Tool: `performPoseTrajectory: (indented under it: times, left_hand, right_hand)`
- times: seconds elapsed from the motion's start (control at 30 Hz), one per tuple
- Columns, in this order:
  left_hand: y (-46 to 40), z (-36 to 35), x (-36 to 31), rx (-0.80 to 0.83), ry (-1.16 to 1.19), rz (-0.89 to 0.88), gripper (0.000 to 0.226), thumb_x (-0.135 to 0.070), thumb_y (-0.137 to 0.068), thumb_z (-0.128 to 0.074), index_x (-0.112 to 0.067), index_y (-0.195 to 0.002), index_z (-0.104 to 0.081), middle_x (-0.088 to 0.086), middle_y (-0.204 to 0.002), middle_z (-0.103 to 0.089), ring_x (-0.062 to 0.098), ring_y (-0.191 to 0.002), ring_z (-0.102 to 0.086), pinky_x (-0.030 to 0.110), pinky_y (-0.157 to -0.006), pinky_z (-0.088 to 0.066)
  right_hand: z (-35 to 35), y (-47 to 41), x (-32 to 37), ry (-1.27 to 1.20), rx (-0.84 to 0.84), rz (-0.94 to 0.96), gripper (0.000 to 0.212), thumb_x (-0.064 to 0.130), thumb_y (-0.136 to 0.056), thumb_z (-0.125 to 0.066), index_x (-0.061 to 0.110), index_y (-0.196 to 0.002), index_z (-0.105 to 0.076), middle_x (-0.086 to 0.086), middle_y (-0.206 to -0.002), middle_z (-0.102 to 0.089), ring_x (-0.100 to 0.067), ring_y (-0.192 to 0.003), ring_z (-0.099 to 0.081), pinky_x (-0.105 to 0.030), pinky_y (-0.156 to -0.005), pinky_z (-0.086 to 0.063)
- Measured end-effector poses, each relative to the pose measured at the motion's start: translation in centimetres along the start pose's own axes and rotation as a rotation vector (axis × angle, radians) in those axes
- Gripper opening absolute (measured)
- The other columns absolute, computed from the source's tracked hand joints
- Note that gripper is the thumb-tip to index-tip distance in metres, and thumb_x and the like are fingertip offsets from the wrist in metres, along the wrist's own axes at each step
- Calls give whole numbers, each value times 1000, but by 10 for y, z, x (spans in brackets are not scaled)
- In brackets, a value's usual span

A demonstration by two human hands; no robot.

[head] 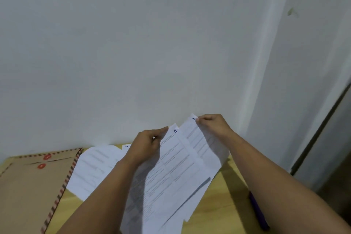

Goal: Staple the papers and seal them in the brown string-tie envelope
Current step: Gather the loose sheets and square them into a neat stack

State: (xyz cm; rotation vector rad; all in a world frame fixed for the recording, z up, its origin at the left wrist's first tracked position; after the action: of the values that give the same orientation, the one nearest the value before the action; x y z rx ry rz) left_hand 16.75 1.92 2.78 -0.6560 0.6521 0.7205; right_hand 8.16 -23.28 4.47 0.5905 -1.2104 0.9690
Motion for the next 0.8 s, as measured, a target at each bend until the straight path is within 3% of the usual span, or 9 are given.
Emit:
performPoseTrajectory:
  times: [0.13, 0.27, 0.43, 0.6, 0.67, 0.73, 0.8]
  left_hand:
    - [7, 19, -33, -59, 19, -50, 53, -3, -94, -53, -39, -130, -67, -25, -116, -72, -10, -83, -65, 13, -81, -49]
    - [13, 35, -56, -116, 57, -69, 53, -3, -95, -54, -42, -128, -68, -33, -75, -69, -2, -57, -54, 16, -66, -47]
    - [18, 49, -71, -149, 81, -99, 49, -5, -97, -55, -42, -127, -67, -32, -73, -69, 0, -54, -49, 17, -65, -46]
    - [23, 53, -75, -170, 61, -99, 52, -2, -96, -55, -40, -129, -67, -33, -69, -65, -2, -55, -51, 12, -64, -41]
    - [23, 52, -76, -162, 58, -94, 51, -1, -96, -55, -37, -129, -68, -32, -66, -63, -1, -55, -50, 11, -62, -40]
    - [23, 51, -78, -150, 54, -107, 52, -1, -96, -55, -38, -129, -68, -30, -64, -61, 2, -54, -48, 15, -63, -40]
    - [23, 49, -78, -134, 44, -124, 52, 0, -96, -55, -38, -129, -68, -30, -66, -62, 3, -55, -47, 18, -65, -41]
  right_hand:
    - [-22, 24, 35, -61, 143, 6, 15, 20, -97, -74, 9, -102, -83, -9, -103, -82, -20, -98, -78, -32, -91, -61]
    - [-38, 48, 59, -219, 209, -18, 20, 12, -103, -65, -1, -110, -79, -8, -92, -83, -17, -81, -80, -23, -65, -60]
    - [-41, 53, 74, -161, 186, 4, 23, 20, -105, -62, 10, -112, -81, -7, -103, -82, -20, -93, -79, -27, -77, -60]
    - [-47, 61, 79, -88, 210, 24, 30, 28, -105, -56, 14, -102, -82, -5, -100, -82, -19, -91, -78, -29, -81, -58]
    - [-48, 62, 79, -65, 199, 28, 33, 28, -105, -54, 8, -97, -79, -7, -98, -82, -20, -88, -77, -30, -82, -56]
    - [-48, 63, 76, -91, 192, -2, 32, 24, -102, -54, 8, -81, -71, -10, -84, -74, -23, -77, -68, -32, -76, -51]
    - [-47, 61, 69, -84, 194, -74, 22, 27, -92, -59, 10, -80, -66, -11, -84, -64, -24, -75, -58, -35, -74, -44]
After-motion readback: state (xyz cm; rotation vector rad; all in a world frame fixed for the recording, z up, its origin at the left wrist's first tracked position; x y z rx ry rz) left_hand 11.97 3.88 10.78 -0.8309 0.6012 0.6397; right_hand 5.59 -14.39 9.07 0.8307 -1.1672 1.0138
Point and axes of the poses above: each hand's wrist, its own y-axis away from the middle knuckle, its own z-axis out of the back of the hand, x = y × z, the point moved 9 cm from there along -y, towards the middle knuckle
